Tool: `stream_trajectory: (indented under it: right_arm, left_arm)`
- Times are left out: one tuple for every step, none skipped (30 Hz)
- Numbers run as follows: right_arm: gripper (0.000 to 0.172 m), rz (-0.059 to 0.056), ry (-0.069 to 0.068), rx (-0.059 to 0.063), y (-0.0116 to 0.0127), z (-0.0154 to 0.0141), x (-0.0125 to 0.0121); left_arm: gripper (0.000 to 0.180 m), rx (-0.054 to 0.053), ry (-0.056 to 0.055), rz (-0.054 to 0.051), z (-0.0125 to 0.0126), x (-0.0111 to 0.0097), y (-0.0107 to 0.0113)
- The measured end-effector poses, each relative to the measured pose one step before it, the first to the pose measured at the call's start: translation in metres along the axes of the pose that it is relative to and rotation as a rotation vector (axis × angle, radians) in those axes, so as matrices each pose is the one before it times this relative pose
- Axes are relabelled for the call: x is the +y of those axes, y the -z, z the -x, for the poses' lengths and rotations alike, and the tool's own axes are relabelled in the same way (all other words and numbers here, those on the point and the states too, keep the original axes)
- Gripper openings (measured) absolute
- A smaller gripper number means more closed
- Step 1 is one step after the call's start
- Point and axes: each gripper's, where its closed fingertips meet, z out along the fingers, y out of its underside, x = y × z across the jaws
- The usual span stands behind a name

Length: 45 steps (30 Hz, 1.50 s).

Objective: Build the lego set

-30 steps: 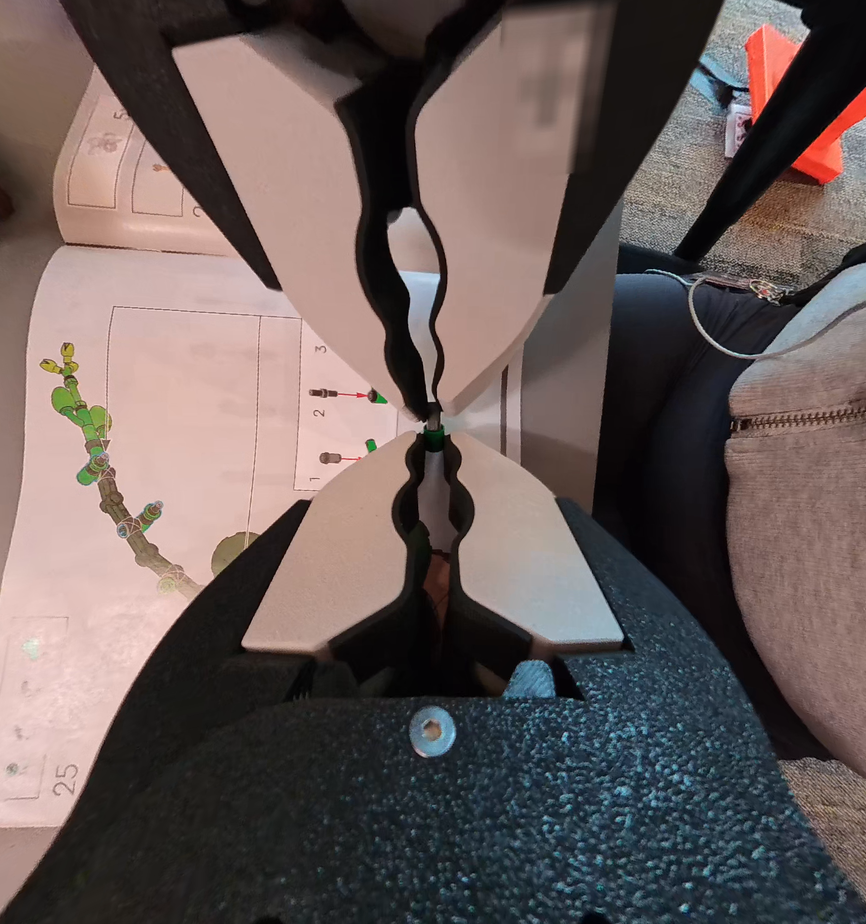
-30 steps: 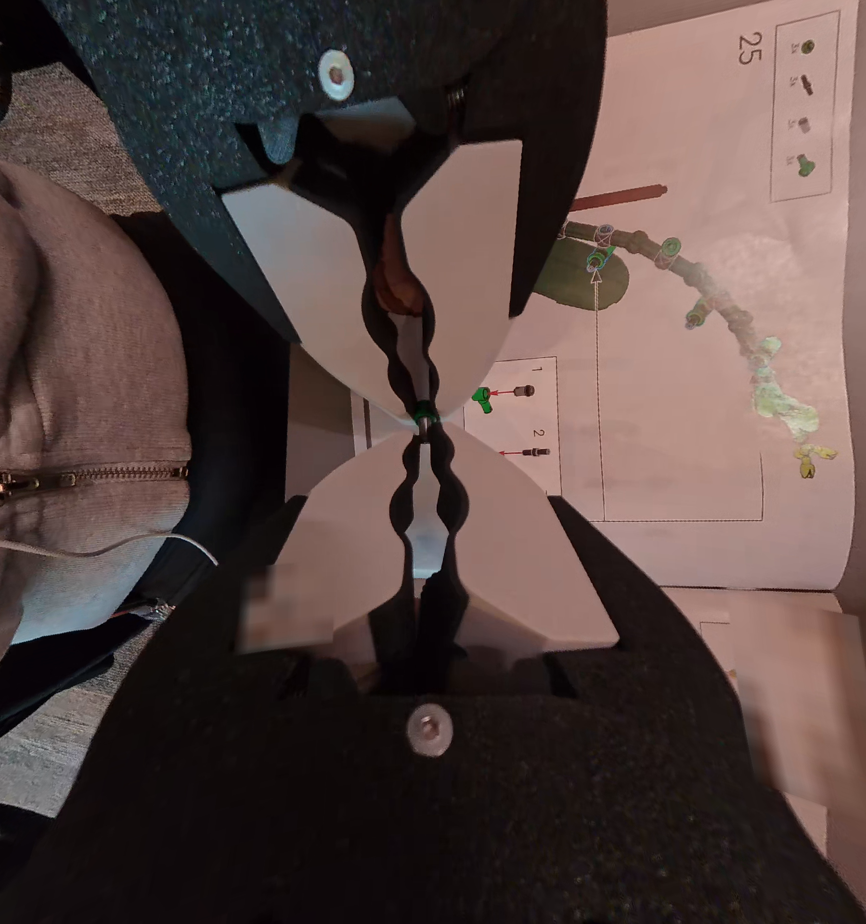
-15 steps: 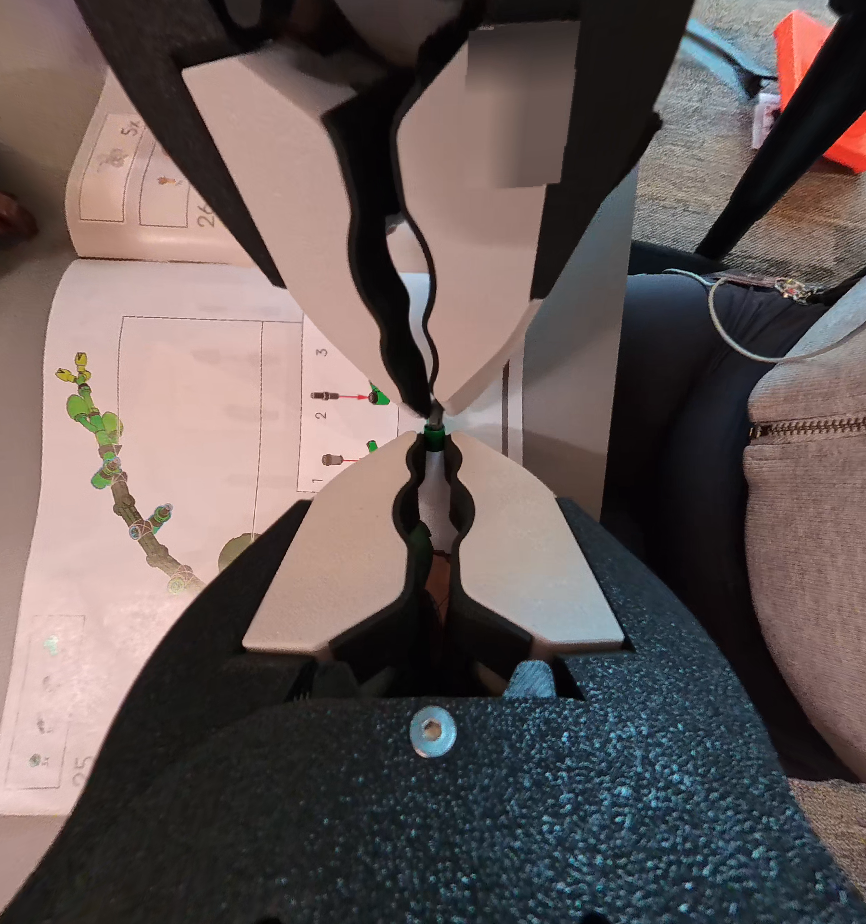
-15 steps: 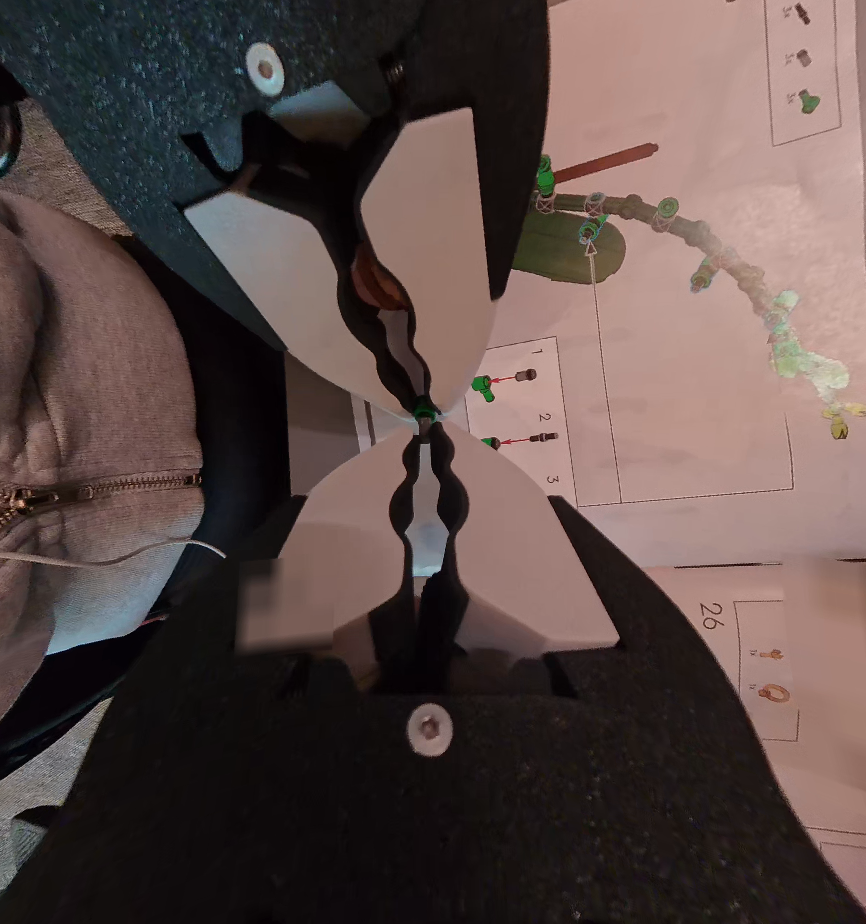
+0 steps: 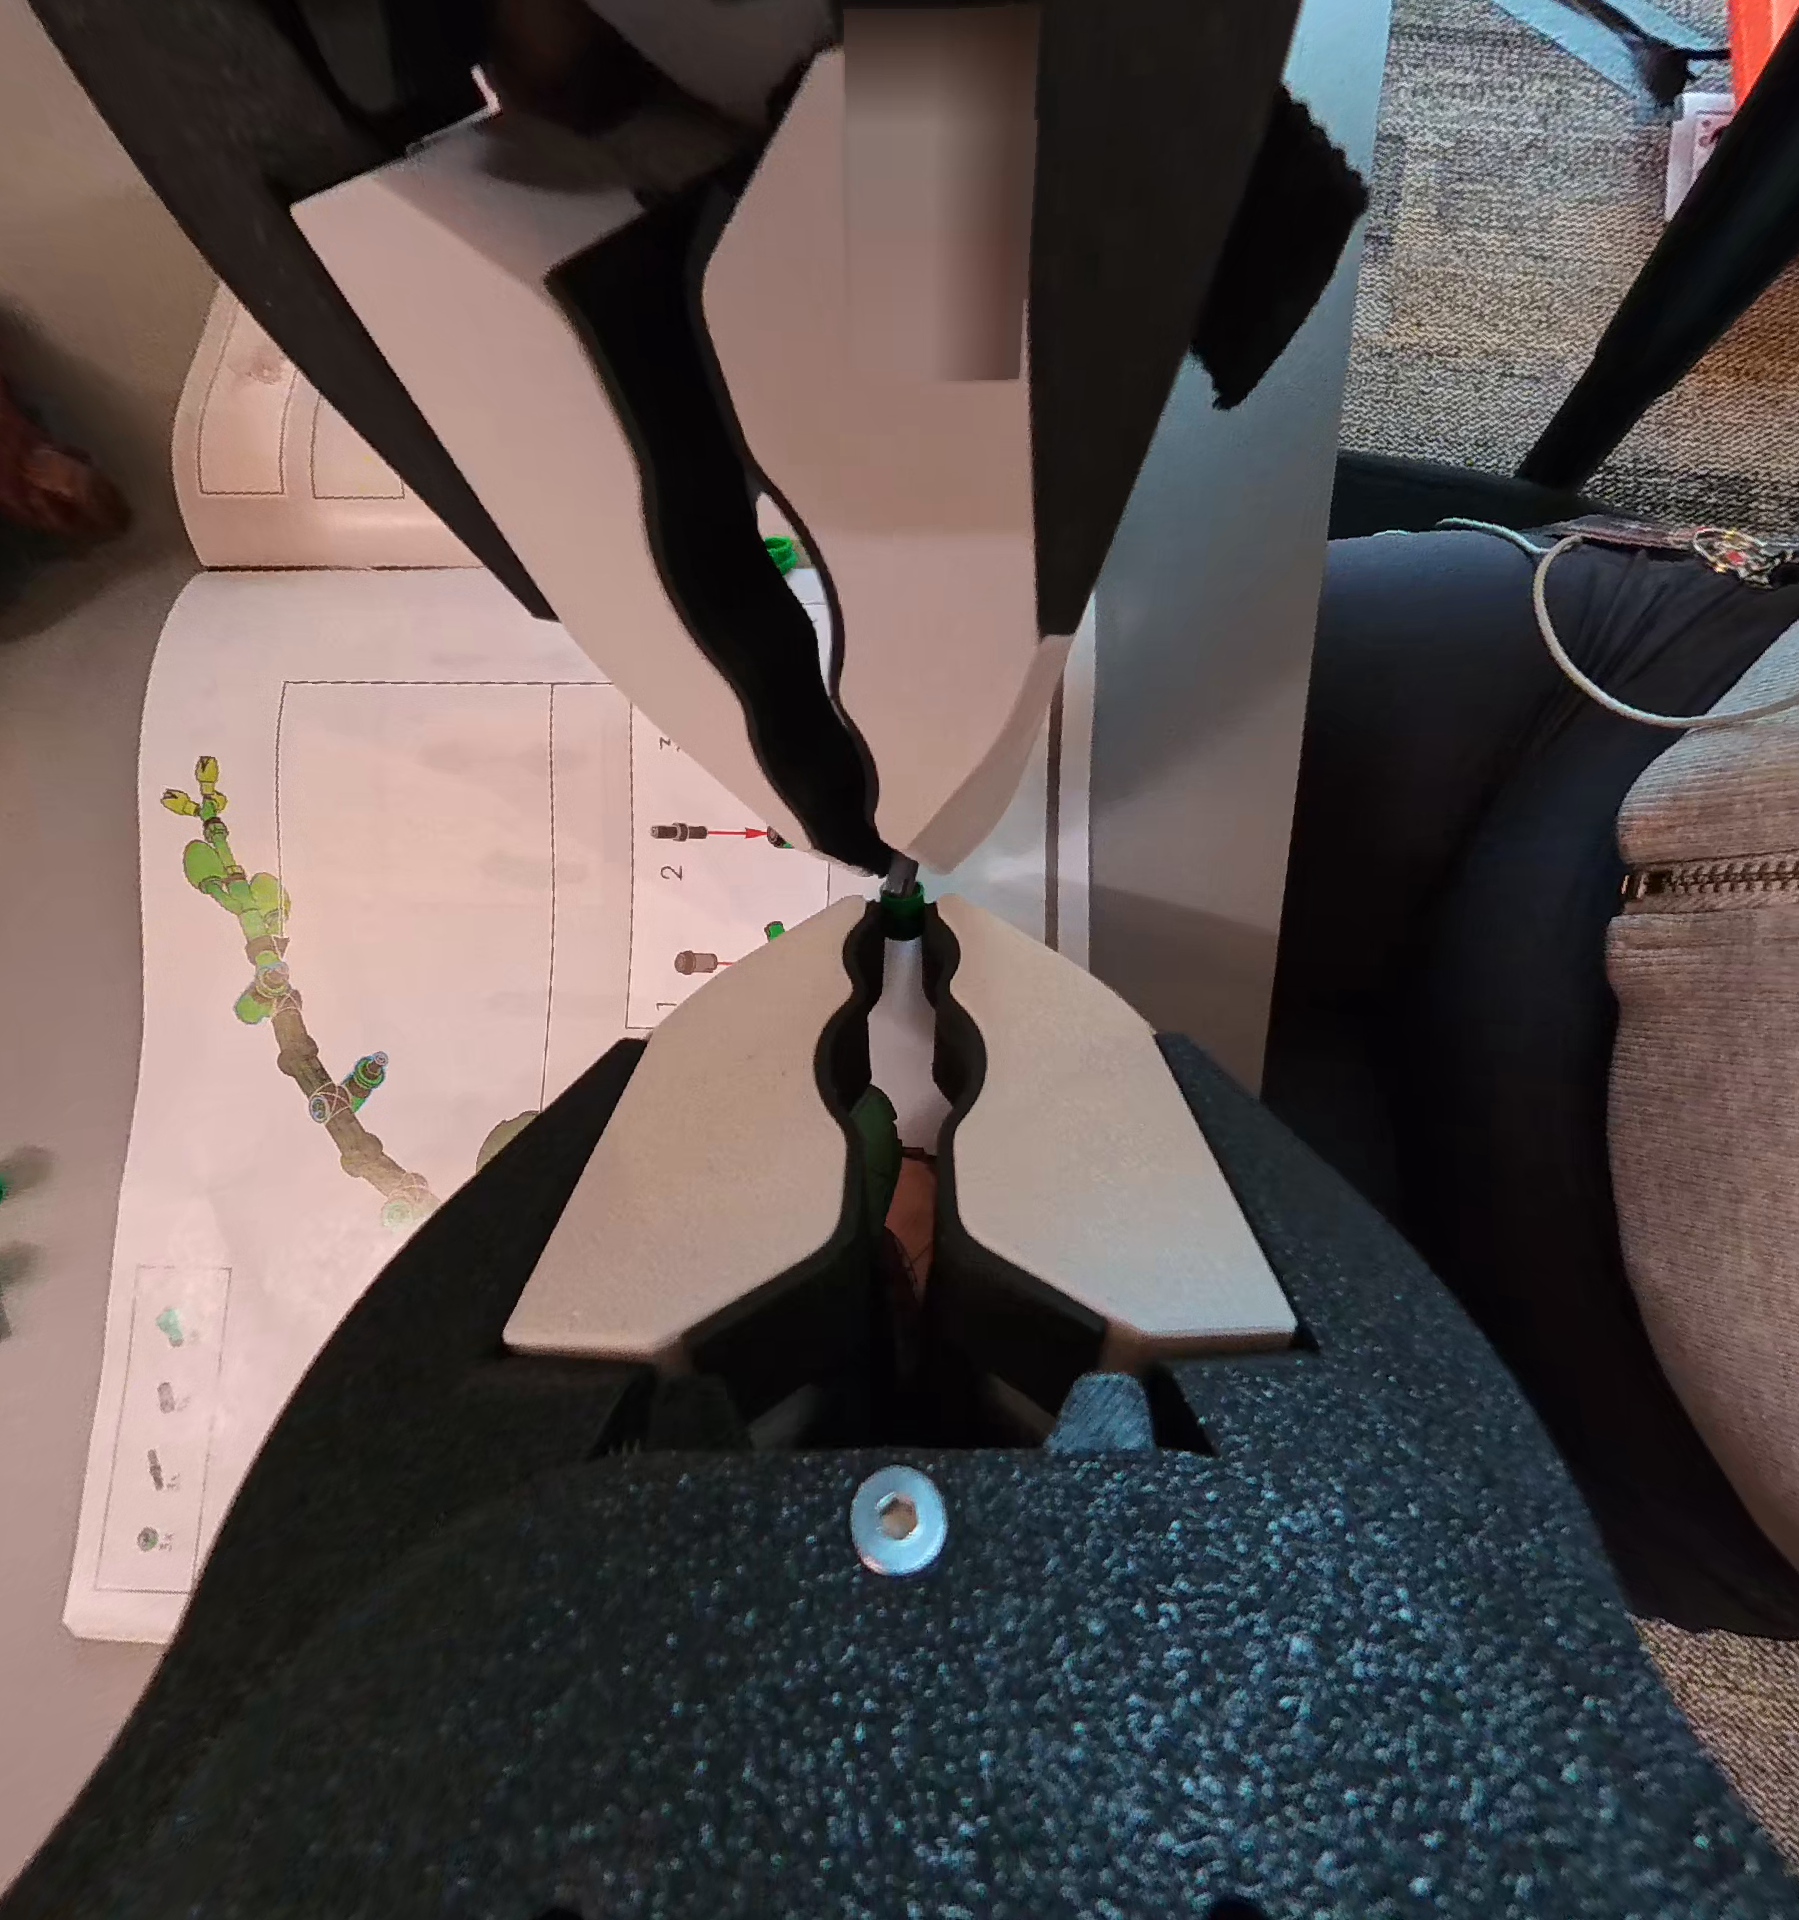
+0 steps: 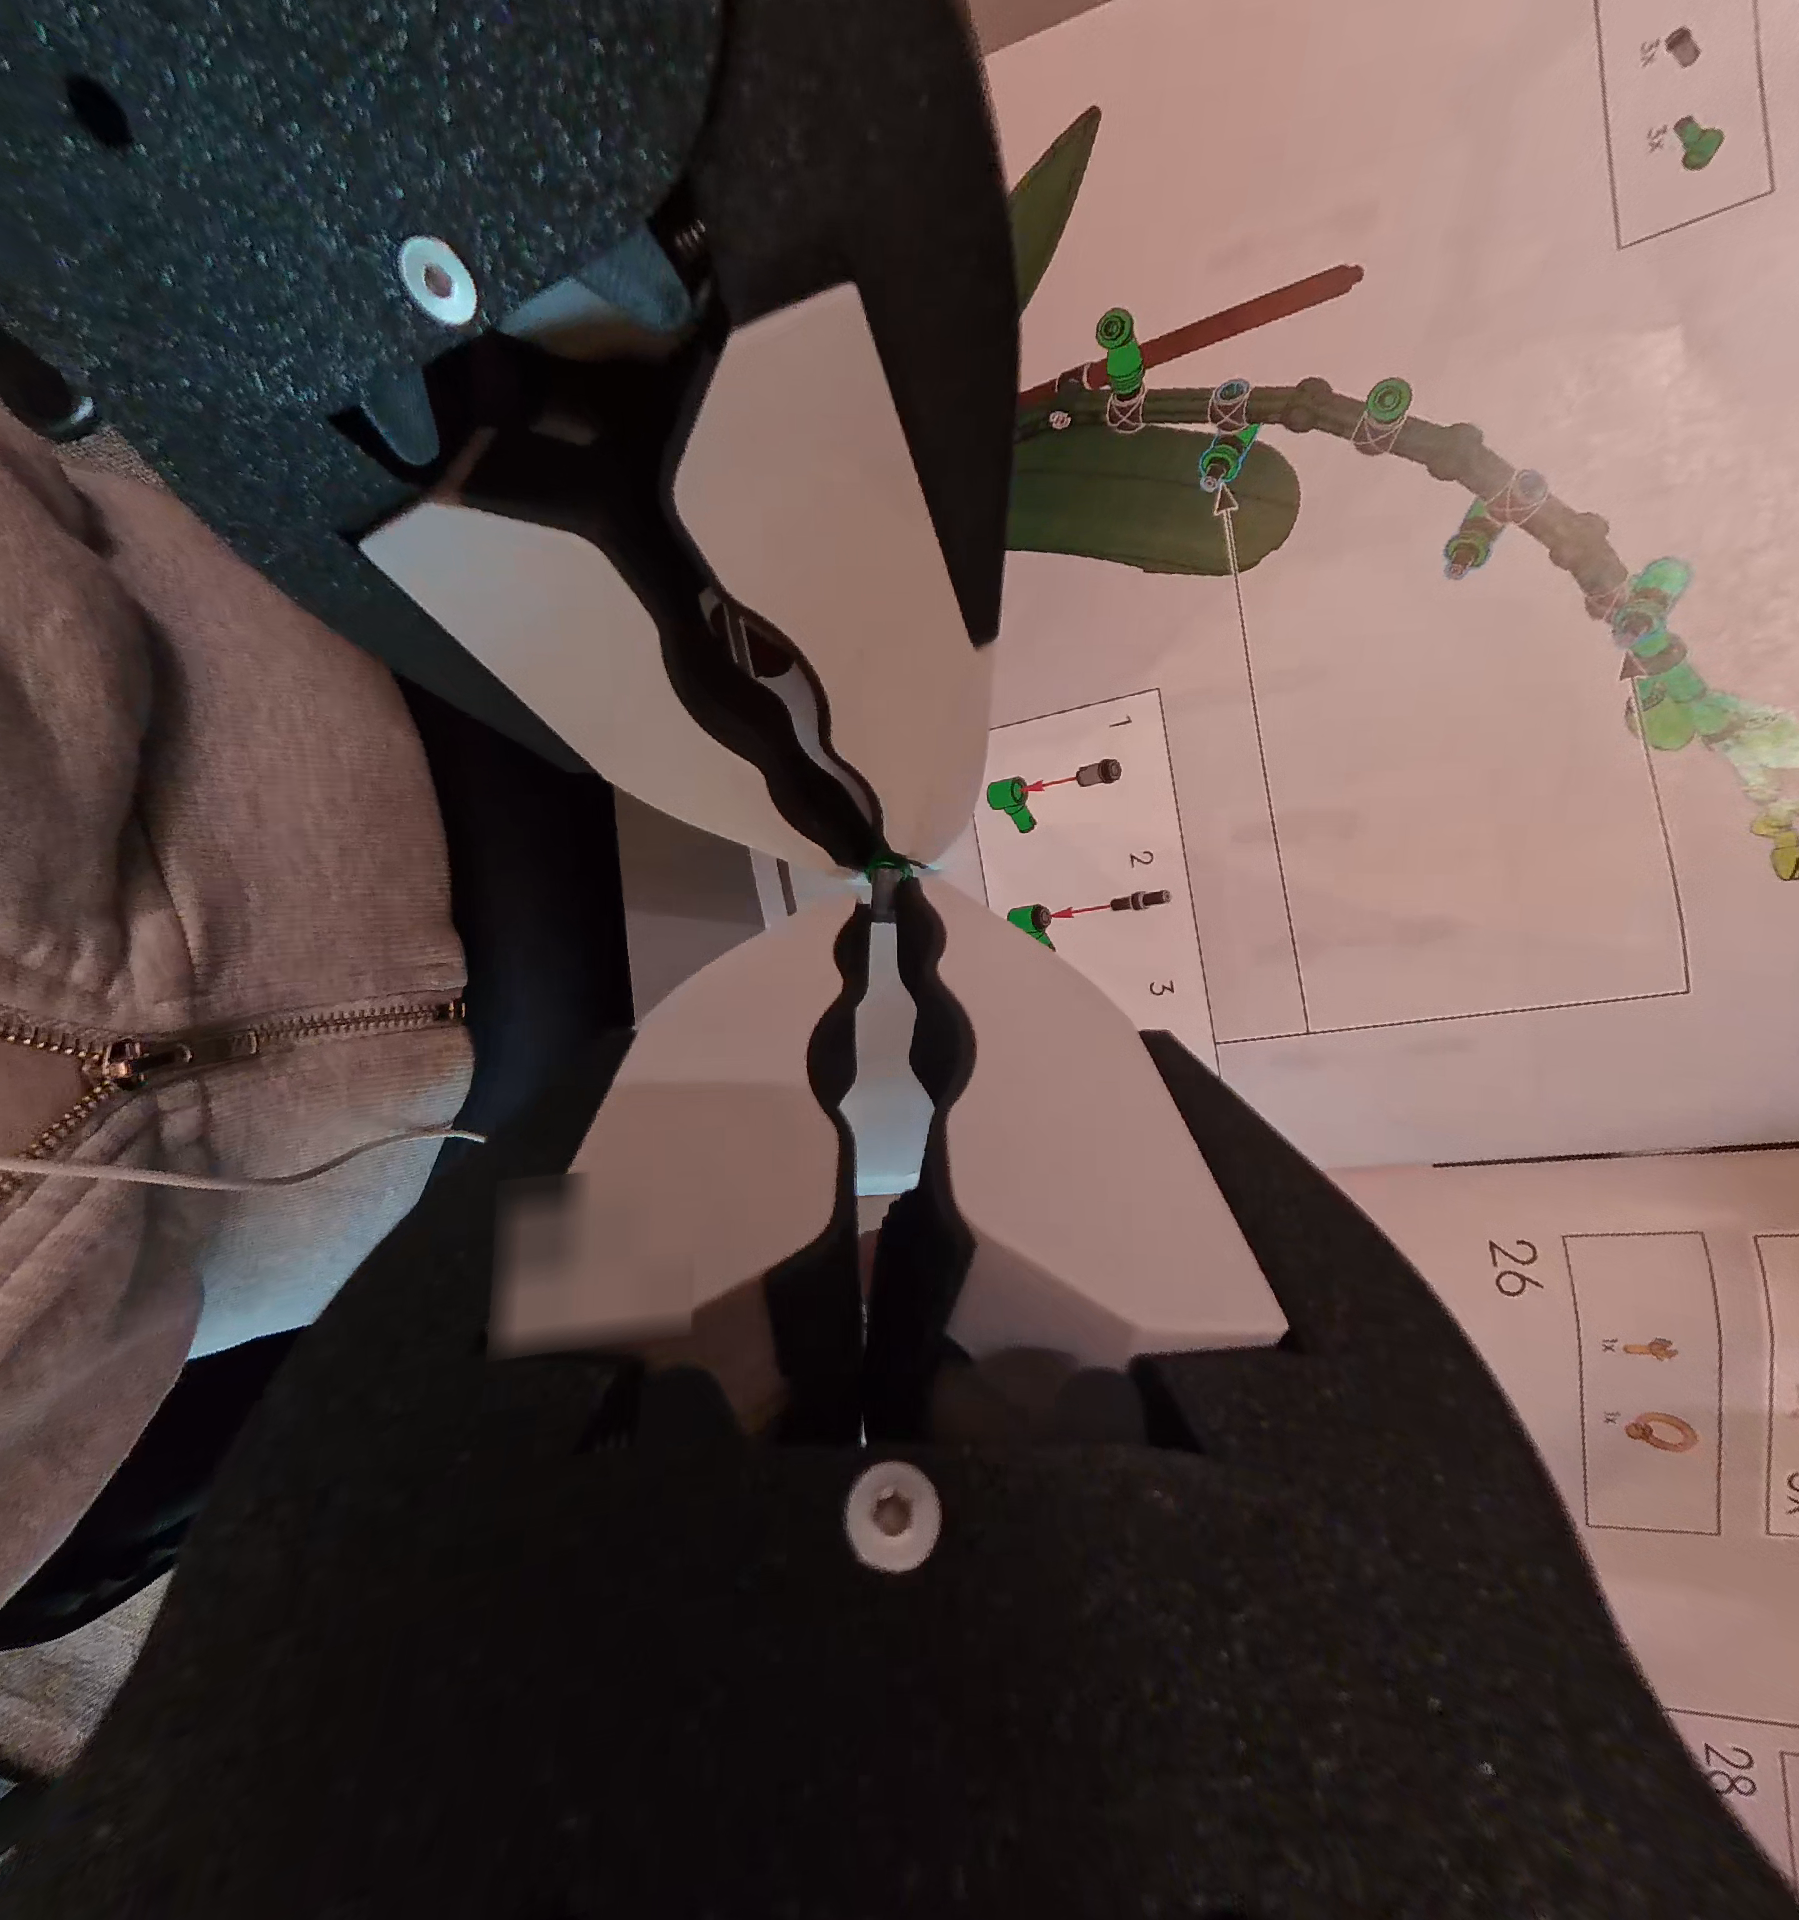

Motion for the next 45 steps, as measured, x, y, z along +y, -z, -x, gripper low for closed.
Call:
stream_trajectory:
  right_arm:
    - [0.004,0.0001,-0.0005,-0.0009,0.00023,0.00014,-0.00003]
    - [0.004,-0.0030,0.0017,-0.0011,0.00074,0.00017,-0.00073]
    - [0.004,-0.0002,0.0018,0.0005,0.00048,0.00036,-0.00053]
    - [0.004,0.0035,0.0026,-0.0001,0.00022,0.00039,-0.00040]
    - [0.004,0.0136,0.0065,-0.0069,-0.00043,0.00132,0.00118]
    - [0.004,0.0321,0.0066,-0.0023,-0.00064,0.00091,0.00425]
    - [0.004,0.0368,0.0071,0.0124,-0.00114,-0.00171,0.00538]
    - [0.004,0.0175,0.0036,0.0099,0.00076,-0.00264,0.00262]
    - [0.004,-0.0034,-0.0021,-0.0094,-0.00098,0.00035,0.00002]
    - [0.004,-0.0130,-0.0067,-0.0165,-0.00067,0.00155,-0.00198]
    - [0.004,-0.0089,-0.0024,-0.0110,0.00049,0.00096,-0.00202]
    - [0.005,-0.0019,0.0030,0.0060,0.00059,-0.00105,-0.00130]
    - [0.004,0.0017,0.0035,0.0084,0.00102,-0.00135,-0.00092]
    - [0.004,0.0015,0.0004,0.0010,0.00096,-0.00071,-0.00093]
    - [0.004,0.0015,-0.0019,-0.0066,0.00033,0.00035,-0.00088]
    - [0.004,0.0052,-0.0024,-0.0083,-0.00040,0.00055,-0.00042]
    - [0.004,0.0091,-0.0024,-0.0068,-0.00082,0.00048,0.00012]
    - [0.004,0.0090,-0.0008,-0.0002,-0.00086,-0.00061,0.00016]
    - [0.004,0.0035,0.0002,-0.0020,-0.00055,-0.00038,-0.00046]
    - [0.004,0.0030,-0.0049,0.0001,0.00016,-0.00091,-0.00034]
    - [0.004,-0.0030,-0.0040,-0.0062,0.00115,0.00015,-0.00067]
    - [0.004,-0.0050,-0.0036,-0.0073,0.00092,0.00024,-0.00091]
    - [0.004,-0.0018,-0.0043,-0.0012,0.00083,-0.00056,-0.00052]
    - [0.004,-0.0019,-0.0029,0.0011,0.00056,-0.00045,-0.00072]
    - [0.004,0.0048,-0.0006,-0.0073,-0.00009,0.00108,-0.00011]
    - [0.004,0.0067,0.0005,-0.0082,-0.00061,0.00129,-0.00024]
    - [0.004,0.0099,-0.0006,0.0043,-0.00052,-0.00095,0.00027]
    - [0.004,0.0059,-0.0012,-0.0035,-0.00049,0.00013,-0.00032]
    - [0.004,0.0026,-0.0021,-0.0048,-0.00003,-0.00016,-0.00035]
    - [0.004,-0.0029,-0.0067,-0.0066,0.00032,0.00047,-0.00083]
    - [0.004,-0.0041,-0.0067,-0.0075,0.00048,0.00022,-0.00077]
    - [0.004,-0.0007,-0.0020,-0.0027,0.00032,-0.00014,-0.00044]
    - [0.004,0.0010,-0.0014,-0.0014,-0.00010,0.00005,-0.00030]
    - [0.004,0.0019,0.0006,0.0006,-0.00001,0.00143,0.00106]
    - [0.004,-0.0007,0.0003,0.0006,0.00020,0.00021,-0.00030]
    - [0.004,-0.0024,-0.0012,0.0005,0.00041,-0.00002,-0.00034]
    - [0.004,-0.0053,-0.0010,-0.0006,0.00057,0.00012,-0.00063]
    - [0.004,-0.0093,-0.0016,-0.0023,0.00097,0.00043,-0.00114]
    - [0.004,-0.0121,-0.0020,0.0019,0.00083,-0.00010,-0.00139]
    - [0.004,-0.0051,0.0006,0.0010,0.00047,-0.00035,-0.00052]
    - [0.004,0.0047,0.0016,0.0013,-0.00044,-0.00004,0.00126]
    - [0.004,0.0096,0.0012,0.0038,-0.00125,-0.00073,0.00204]
    - [0.004,0.0042,0.0001,-0.0035,-0.00157,0.00039,0.00162]
    - [0.004,0.0039,-0.0021,0.0015,-0.00154,-0.00020,0.00162]
    - [0.004,-0.0003,-0.0015,-0.0001,-0.00080,-0.00031,0.00078]
  left_arm:
    - [0.006,0.0010,-0.0015,-0.0003,-0.00008,0.00013,0.00012]
    - [0.006,0.0009,-0.0009,0.0000,0.00001,0.00012,-0.00004]
    - [0.006,0.0012,-0.0003,0.0006,0.00008,0.00002,-0.00001]
    - [0.006,0.0009,-0.0005,-0.0002,0.00013,0.00010,-0.00006]
    - [0.006,0.0009,0.0014,-0.0021,0.00006,-0.00010,-0.00016]
    - [0.006,0.0018,0.0038,-0.0033,0.00028,0.00013,0.00004]
    - [0.006,-0.0011,0.0044,-0.0037,0.00042,0.00008,0.00015]
    - [0.006,-0.0036,0.0023,-0.0025,0.00097,0.00050,0.00046]
    - [0.006,-0.0039,-0.0005,-0.0014,0.00114,0.00042,0.00049]
    - [0.006,-0.0033,-0.0034,-0.0001,0.00062,0.00031,0.00039]
    - [0.006,-0.0026,-0.0046,0.0010,0.00010,-0.00005,0.00009]
    - [0.006,-0.0040,-0.0078,0.0024,-0.00013,-0.00004,0.00011]
    - [0.006,-0.0044,-0.0072,0.0035,-0.00020,-0.00001,-0.00001]
    - [0.006,-0.0033,-0.0063,0.0023,-0.00026,-0.00024,-0.00003]
    - [0.006,-0.0017,-0.0046,0.0013,-0.00011,0.00000,-0.00023]
    - [0.006,-0.0009,-0.0031,0.0003,-0.00003,0.00003,-0.00007]
    - [0.006,-0.0005,-0.0017,-0.0006,-0.00009,-0.00020,-0.00011]
    - [0.006,-0.0002,-0.0022,-0.0006,0.00020,0.00001,0.00029]
    - [0.006,-0.0015,-0.0032,0.0010,-0.00006,-0.00006,-0.00002]
    - [0.006,-0.0029,-0.0048,0.0027,0.00006,-0.00001,-0.00014]
    - [0.006,-0.0039,-0.0050,0.0044,0.00023,0.00026,0.00015]
    - [0.006,-0.0033,-0.0044,0.0029,0.00011,0.00011,0.00021]
    - [0.006,-0.0015,-0.0024,0.0005,0.00007,0.00000,-0.00010]
    - [0.006,0.0011,-0.0008,-0.0015,-0.00030,-0.00026,-0.00013]
    - [0.006,0.0025,0.0000,-0.0021,-0.00039,-0.00045,-0.00028]
    - [0.006,0.0057,0.0007,-0.0013,-0.00060,-0.00032,-0.00049]
    - [0.006,0.0018,-0.0001,-0.0009,-0.00050,-0.00031,-0.00005]
    - [0.006,-0.0017,-0.0029,0.0024,0.00000,0.00028,0.00021]
    - [0.006,-0.0030,-0.0026,0.0021,0.00016,0.00013,0.00010]
    - [0.006,-0.0030,-0.0007,0.0008,0.00021,0.00032,0.00013]
    - [0.006,-0.0008,0.0002,-0.0014,0.00016,0.00010,0.00011]
    - [0.006,0.0005,0.0004,-0.0016,0.00018,0.00020,0.00004]
    - [0.006,0.0012,0.0009,-0.0007,0.00000,0.00009,0.00006]
    - [0.006,0.0002,-0.0010,0.0002,-0.00002,-0.00004,-0.00003]
    - [0.006,-0.0005,-0.0014,0.0008,-0.00004,0.00003,0.00003]
    - [0.006,-0.0005,-0.0005,-0.0001,0.00003,0.00004,0.00004]
    - [0.006,0.0005,0.0015,-0.0013,-0.00003,-0.00005,-0.00002]
    - [0.006,0.0011,0.0018,-0.0011,0.00004,-0.00002,0.00023]
    - [0.006,0.0011,0.0019,-0.0014,0.00016,0.00012,0.00021]
    - [0.006,0.0009,0.0006,-0.0012,0.00006,-0.00015,0.00002]
    - [0.006,0.0009,0.0005,-0.0014,-0.00001,-0.00006,-0.00002]
    - [0.006,0.0021,0.0036,-0.0019,-0.00006,-0.00003,-0.00029]
    - [0.006,0.0031,0.0048,-0.0030,0.00009,0.00005,-0.00010]
    - [0.006,0.0046,0.0052,-0.0037,-0.00048,-0.00023,-0.00025]
    - [0.006,0.0037,0.0042,-0.0021,-0.00020,-0.00008,0.00007]
